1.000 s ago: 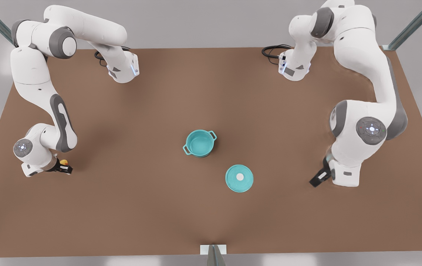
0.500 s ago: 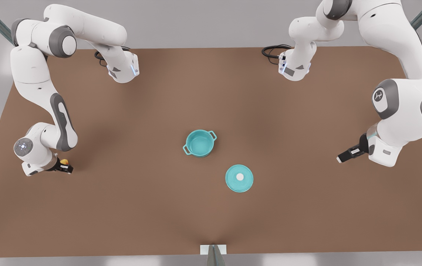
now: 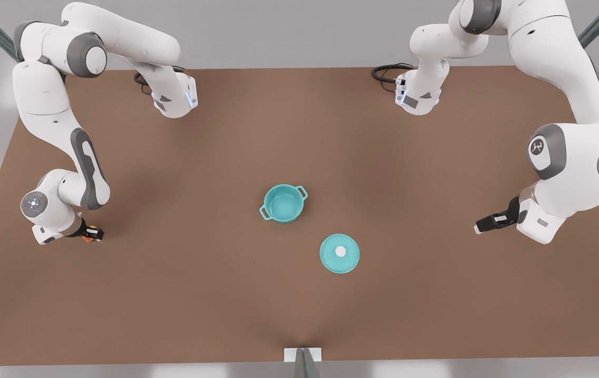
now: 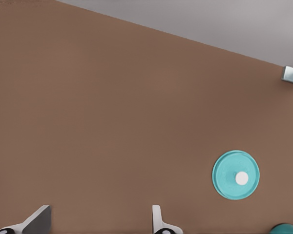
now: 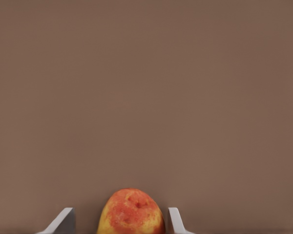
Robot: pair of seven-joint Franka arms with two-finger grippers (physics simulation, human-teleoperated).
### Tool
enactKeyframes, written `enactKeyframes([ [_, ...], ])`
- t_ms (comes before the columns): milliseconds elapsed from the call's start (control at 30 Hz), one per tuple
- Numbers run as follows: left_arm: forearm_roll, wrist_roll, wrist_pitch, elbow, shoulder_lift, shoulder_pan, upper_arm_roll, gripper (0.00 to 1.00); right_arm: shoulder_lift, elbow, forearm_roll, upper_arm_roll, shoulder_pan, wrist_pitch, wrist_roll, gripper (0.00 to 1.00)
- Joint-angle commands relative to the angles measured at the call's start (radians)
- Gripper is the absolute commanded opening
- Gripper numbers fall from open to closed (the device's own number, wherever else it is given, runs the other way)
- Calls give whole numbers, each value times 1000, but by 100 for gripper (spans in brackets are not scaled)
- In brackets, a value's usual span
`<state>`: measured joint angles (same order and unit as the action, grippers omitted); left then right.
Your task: Open the pot lid and put the potato into the pot
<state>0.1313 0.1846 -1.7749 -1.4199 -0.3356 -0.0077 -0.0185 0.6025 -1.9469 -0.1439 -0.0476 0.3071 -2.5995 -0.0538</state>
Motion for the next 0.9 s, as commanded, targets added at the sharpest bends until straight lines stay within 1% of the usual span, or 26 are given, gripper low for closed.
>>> enactKeyframes([
  [0, 1, -136, -5, 2, 1, 0, 0, 100, 0, 0, 0, 0, 0, -1, -3, 77],
  [133, 1, -129, -9, 3, 1, -5, 3, 100, 5, 0, 0, 0, 1, -14, -3, 78],
  [200, -1, -129, -8, 3, 3, -9, 5, 100, 7, 0, 0, 0, 1, -14, -1, 72],
  [233, -2, -128, -8, 3, 4, -9, 6, 100, 7, 0, 0, 0, 1, -14, -1, 67],
  [267, -4, -128, -6, 4, 6, -12, 8, 100, 7, 0, 0, 0, 1, -14, 0, 66],
  [367, -15, -131, -8, 4, 4, -12, 8, 100, 5, 0, 0, 0, 1, -14, 2, 60],
  [500, -18, -134, -3, 4, 4, -9, 5, 100, 3, -3, 0, 0, 1, -14, 5, 60],
  [533, -18, -134, -5, 4, 4, -8, 5, 100, 2, -4, 0, 0, 0, -13, 5, 55],
  [600, -18, -134, -8, 4, 4, -8, 5, 100, -6, -9, 0, 0, 0, -7, 9, 52],
  [800, -18, -134, -8, 4, 4, -6, 3, 100, -16, -9, 0, 0, 0, 1, 9, 52],
  [867, -18, -134, -8, 4, 4, -6, 3, 100, -20, -9, 1, 0, 0, 1, 9, 49],
])
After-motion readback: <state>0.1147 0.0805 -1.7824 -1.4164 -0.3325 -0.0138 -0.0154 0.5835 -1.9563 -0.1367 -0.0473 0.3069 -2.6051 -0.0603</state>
